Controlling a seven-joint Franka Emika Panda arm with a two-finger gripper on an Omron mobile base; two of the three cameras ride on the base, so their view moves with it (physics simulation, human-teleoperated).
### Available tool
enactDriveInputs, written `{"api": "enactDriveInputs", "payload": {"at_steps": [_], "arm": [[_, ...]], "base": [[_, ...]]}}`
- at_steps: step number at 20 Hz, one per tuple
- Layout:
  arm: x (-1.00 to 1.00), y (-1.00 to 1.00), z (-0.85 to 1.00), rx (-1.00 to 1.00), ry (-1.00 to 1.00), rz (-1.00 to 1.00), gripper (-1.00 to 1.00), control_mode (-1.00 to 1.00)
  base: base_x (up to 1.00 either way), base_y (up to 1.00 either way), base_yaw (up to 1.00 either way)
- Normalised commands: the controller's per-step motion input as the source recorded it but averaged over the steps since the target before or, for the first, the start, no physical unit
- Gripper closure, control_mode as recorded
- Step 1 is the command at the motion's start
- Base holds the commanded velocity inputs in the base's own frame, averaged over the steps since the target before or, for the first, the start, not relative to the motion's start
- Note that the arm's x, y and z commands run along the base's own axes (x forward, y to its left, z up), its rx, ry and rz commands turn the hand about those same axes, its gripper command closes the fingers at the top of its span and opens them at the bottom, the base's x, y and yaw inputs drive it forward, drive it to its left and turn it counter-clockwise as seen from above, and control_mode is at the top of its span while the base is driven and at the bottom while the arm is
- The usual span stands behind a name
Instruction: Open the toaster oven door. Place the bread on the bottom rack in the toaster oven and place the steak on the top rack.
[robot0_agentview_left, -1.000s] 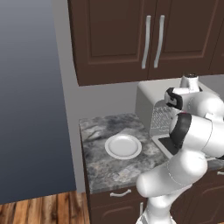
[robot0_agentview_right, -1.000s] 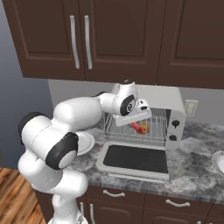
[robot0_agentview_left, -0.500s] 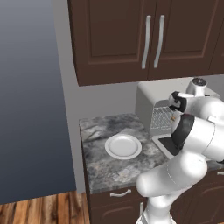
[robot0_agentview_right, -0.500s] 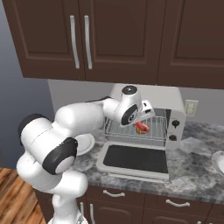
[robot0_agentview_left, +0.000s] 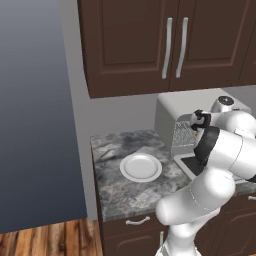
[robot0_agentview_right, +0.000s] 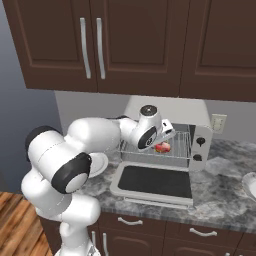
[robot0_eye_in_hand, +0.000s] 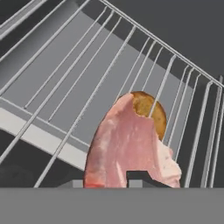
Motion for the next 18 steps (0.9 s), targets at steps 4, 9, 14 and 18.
{"api": "enactDriveInputs", "payload": {"at_steps": [4,9,14,18], "arm": [[-0.06,0.03,-0.49,0.03,0.35,0.06,1.0,-1.0],[-0.03,0.01,-0.3,0.06,0.25,0.08,-1.0,-1.0],[0.0,0.0,0.0,0.09,0.01,0.07,-1.0,-1.0],[-0.01,0.0,0.02,0.12,0.0,0.04,-1.0,-1.0]], "base": [[0.0,0.0,0.0],[0.0,0.0,0.0],[0.0,0.0,0.0],[0.0,0.0,0.0]]}}
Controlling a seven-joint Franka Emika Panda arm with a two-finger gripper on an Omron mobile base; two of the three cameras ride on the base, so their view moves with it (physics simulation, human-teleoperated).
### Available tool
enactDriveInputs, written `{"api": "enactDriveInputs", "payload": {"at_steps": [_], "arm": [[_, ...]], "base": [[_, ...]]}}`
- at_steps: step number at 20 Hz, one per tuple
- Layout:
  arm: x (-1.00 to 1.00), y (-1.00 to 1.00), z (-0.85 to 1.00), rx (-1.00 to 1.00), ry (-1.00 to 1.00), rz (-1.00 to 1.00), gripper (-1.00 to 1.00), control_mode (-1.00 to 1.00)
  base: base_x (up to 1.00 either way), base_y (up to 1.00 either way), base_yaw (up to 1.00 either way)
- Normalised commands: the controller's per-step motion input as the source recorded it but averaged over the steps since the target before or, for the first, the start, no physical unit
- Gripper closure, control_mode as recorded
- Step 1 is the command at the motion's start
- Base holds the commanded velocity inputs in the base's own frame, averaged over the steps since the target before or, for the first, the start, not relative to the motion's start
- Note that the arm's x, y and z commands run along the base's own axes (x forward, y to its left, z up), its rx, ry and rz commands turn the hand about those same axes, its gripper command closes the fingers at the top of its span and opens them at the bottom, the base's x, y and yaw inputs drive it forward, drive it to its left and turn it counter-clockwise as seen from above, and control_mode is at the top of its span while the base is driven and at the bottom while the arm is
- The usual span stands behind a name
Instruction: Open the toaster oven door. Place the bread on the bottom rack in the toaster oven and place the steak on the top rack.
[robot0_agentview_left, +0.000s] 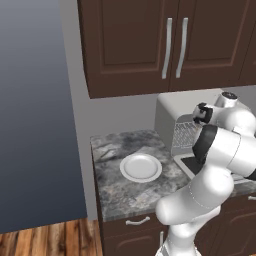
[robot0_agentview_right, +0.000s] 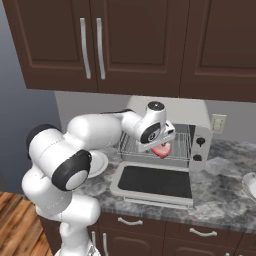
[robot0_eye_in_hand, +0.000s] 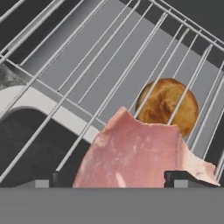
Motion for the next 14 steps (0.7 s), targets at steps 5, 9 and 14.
{"api": "enactDriveInputs", "payload": {"at_steps": [5,9,14], "arm": [[-0.11,0.0,0.22,0.09,0.0,0.0,-1.0,-1.0],[-0.34,0.0,0.33,0.02,0.05,0.0,-1.0,-1.0],[-0.44,0.01,0.21,0.0,0.07,-0.12,-1.0,-1.0]], "base": [[0.0,0.0,0.0],[0.0,0.0,0.0],[0.0,0.0,0.0]]}}
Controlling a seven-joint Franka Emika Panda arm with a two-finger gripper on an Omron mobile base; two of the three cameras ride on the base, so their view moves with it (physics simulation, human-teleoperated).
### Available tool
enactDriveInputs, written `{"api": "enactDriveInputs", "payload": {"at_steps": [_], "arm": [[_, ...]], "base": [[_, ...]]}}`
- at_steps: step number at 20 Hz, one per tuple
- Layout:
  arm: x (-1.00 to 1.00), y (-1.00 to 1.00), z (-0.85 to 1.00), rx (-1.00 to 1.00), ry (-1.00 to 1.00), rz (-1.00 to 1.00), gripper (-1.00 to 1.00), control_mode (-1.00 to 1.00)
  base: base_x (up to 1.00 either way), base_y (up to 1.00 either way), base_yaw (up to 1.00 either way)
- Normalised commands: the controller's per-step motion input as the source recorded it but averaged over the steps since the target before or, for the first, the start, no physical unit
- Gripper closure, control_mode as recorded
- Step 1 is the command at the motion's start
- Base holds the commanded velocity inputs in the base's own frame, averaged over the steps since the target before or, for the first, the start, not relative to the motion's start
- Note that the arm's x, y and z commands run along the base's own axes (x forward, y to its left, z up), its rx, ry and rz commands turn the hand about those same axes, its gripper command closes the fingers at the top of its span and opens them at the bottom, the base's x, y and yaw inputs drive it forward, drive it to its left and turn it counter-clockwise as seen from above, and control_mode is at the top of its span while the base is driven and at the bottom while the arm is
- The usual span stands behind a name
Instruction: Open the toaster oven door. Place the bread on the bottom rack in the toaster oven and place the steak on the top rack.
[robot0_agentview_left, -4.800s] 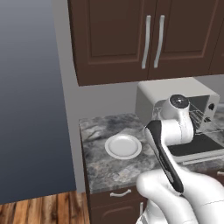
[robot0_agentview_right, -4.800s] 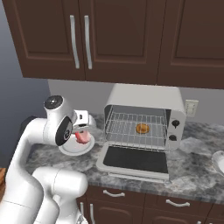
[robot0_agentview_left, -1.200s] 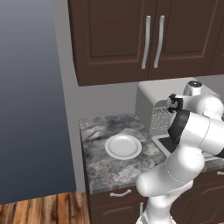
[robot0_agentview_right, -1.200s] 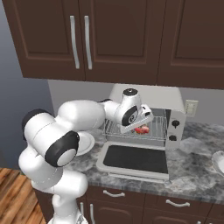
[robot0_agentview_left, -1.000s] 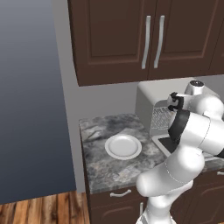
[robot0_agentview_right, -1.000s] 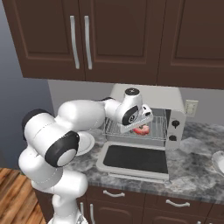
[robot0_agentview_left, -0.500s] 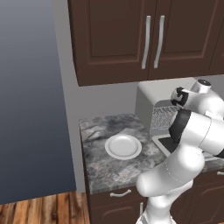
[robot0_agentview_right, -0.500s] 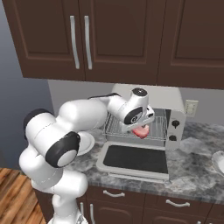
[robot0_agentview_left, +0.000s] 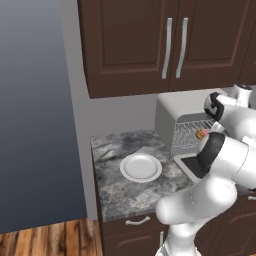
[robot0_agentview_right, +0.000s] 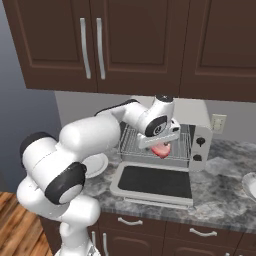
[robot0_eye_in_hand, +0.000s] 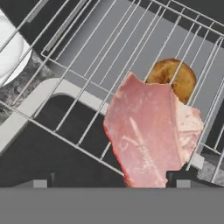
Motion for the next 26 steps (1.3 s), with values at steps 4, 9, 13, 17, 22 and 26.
{"api": "enactDriveInputs", "payload": {"at_steps": [4,9,13,17,22,26], "arm": [[-0.61,0.0,0.02,0.0,0.11,-0.24,-1.0,-1.0],[-0.62,0.15,-0.16,0.01,0.03,-0.31,-1.0,-1.0],[-0.52,0.08,-0.33,0.04,-0.05,-0.23,-1.0,-1.0],[-0.28,0.06,-0.36,0.0,0.0,-0.23,-1.0,-1.0],[0.14,0.0,-0.17,0.0,-0.02,-0.09,-1.0,-1.0],[0.35,-0.02,0.0,0.03,-0.02,0.0,-1.0,-1.0]], "base": [[0.0,0.0,0.0],[0.0,0.0,0.0],[0.0,0.0,0.0],[0.0,0.0,0.0],[0.0,0.0,0.0],[0.0,0.0,0.0]]}}
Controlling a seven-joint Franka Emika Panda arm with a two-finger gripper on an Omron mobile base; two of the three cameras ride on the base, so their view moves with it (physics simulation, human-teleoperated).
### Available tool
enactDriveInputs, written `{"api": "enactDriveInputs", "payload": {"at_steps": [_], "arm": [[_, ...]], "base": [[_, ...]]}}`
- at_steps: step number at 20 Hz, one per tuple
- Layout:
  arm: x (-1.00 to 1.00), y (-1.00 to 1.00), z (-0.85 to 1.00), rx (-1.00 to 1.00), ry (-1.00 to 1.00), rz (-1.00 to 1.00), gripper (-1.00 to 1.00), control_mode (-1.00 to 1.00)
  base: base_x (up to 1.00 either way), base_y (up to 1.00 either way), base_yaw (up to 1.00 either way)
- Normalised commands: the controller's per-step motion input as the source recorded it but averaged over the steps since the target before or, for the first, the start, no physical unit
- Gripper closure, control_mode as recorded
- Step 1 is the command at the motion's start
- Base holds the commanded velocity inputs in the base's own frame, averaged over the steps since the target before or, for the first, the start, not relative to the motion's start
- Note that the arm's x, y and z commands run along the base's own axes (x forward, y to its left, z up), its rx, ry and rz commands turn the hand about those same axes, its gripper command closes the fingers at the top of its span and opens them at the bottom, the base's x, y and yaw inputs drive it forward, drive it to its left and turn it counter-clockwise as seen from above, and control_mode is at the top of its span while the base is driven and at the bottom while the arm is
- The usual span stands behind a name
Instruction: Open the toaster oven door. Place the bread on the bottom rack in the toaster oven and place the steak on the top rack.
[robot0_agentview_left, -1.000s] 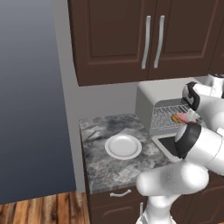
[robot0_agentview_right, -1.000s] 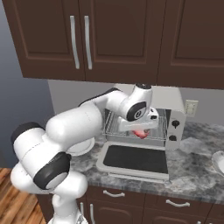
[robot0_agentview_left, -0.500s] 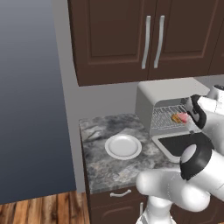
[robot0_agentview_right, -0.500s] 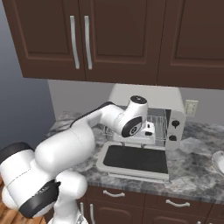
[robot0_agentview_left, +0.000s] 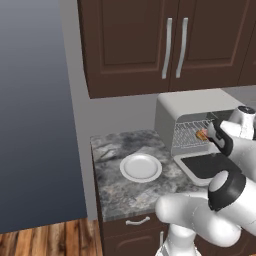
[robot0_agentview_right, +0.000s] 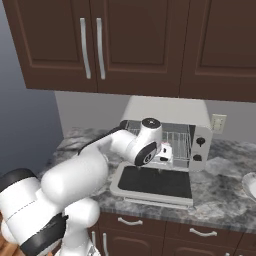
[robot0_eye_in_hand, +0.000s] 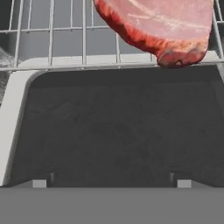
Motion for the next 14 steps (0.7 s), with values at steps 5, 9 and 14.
{"api": "enactDriveInputs", "payload": {"at_steps": [5,9,14], "arm": [[0.33,-0.07,0.0,0.06,-0.02,0.02,-1.0,-1.0],[0.31,-0.16,0.0,0.06,0.0,0.06,-1.0,-1.0],[0.31,-0.12,0.0,0.07,-0.04,0.05,-1.0,-1.0]], "base": [[0.0,0.0,0.0],[0.0,0.0,0.0],[0.0,0.0,0.0]]}}
